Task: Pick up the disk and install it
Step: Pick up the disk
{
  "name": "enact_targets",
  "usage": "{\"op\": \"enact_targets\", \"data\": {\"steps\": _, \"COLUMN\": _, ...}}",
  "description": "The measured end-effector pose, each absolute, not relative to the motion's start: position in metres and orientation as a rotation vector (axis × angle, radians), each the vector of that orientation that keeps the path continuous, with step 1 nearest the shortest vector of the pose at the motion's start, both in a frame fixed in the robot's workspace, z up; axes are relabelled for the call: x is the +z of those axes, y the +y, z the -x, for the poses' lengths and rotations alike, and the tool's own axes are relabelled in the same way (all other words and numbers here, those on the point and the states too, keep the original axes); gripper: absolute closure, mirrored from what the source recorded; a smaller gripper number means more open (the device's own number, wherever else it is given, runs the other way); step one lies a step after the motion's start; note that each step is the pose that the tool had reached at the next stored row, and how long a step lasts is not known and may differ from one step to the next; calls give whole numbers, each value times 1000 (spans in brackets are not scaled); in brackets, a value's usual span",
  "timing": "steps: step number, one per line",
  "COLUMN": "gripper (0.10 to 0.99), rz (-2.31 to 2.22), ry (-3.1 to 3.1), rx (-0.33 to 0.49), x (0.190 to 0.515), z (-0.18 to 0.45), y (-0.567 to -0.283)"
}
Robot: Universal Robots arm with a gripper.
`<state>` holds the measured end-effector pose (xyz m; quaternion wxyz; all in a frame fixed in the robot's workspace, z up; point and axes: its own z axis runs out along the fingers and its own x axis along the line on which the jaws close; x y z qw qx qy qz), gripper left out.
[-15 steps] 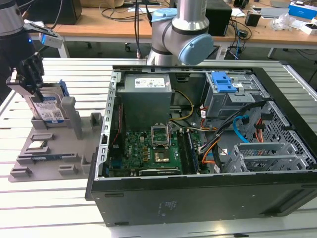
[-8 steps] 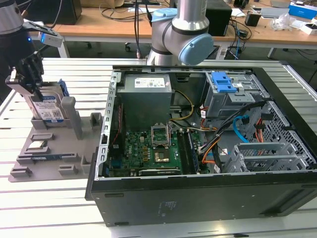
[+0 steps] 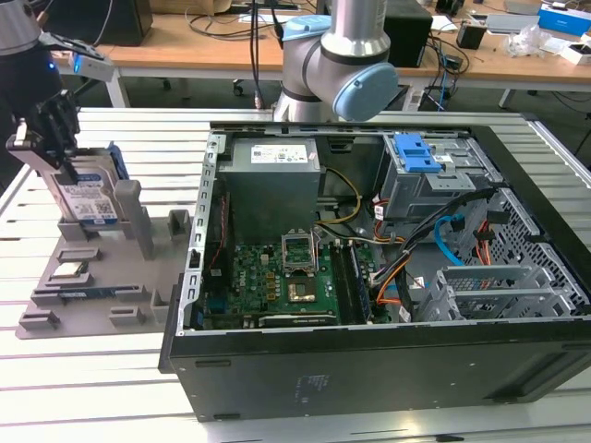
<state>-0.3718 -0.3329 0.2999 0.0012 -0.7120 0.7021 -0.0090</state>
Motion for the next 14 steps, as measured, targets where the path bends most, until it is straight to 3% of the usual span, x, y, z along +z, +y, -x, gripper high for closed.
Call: {"op": "enact_targets", "data": {"steps": 14, "gripper": 722, "rz": 2235, "ry": 2204, "rx": -28, "x": 314, "z": 372, "y": -333}}
